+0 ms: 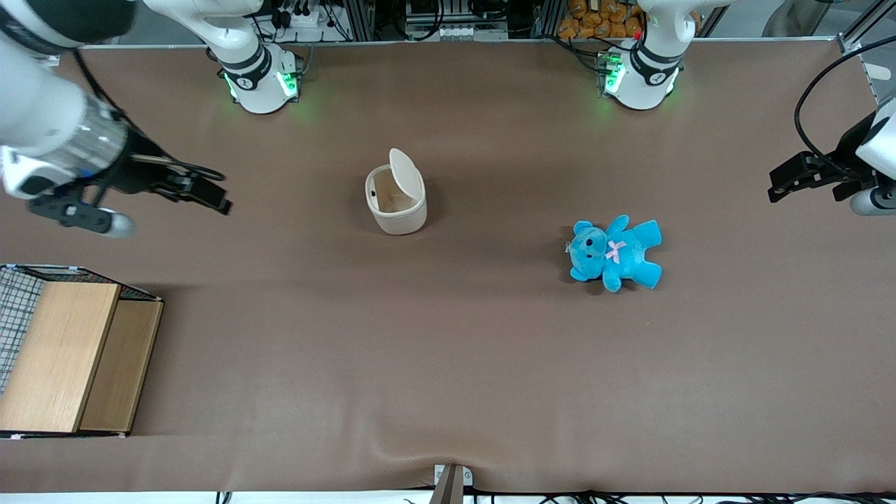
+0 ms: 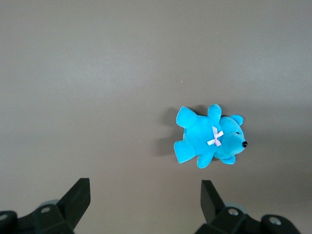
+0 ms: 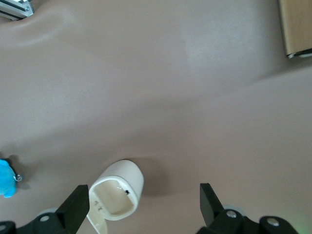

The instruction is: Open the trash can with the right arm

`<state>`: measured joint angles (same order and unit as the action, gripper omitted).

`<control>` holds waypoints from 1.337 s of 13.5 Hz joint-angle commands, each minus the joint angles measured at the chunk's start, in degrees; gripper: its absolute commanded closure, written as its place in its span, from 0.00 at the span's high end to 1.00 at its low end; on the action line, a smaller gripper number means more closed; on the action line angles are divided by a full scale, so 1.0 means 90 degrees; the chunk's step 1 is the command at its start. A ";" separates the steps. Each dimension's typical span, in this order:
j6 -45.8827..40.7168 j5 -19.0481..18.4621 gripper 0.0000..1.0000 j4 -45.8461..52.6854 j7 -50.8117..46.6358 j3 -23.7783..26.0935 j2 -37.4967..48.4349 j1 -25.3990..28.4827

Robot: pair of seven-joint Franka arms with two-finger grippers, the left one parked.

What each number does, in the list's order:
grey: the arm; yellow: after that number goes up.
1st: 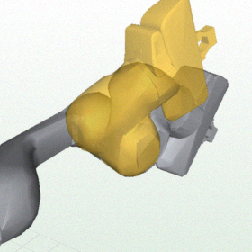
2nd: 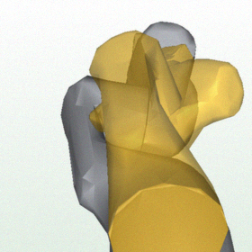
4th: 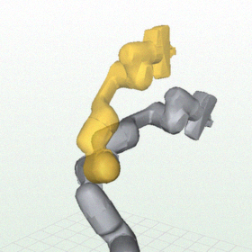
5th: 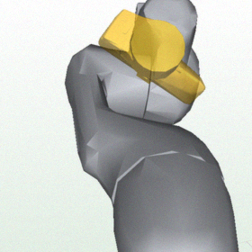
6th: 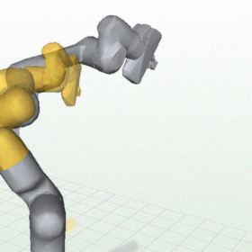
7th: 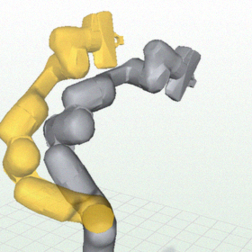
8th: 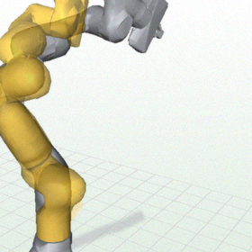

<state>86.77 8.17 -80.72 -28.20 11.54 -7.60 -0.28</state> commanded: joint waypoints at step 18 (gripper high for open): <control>-0.0443 -0.0947 1.00 -0.0308 0.2928 -0.1575 0.1070 0.0001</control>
<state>81.34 0.95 -82.43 -3.23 -2.73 1.40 -0.22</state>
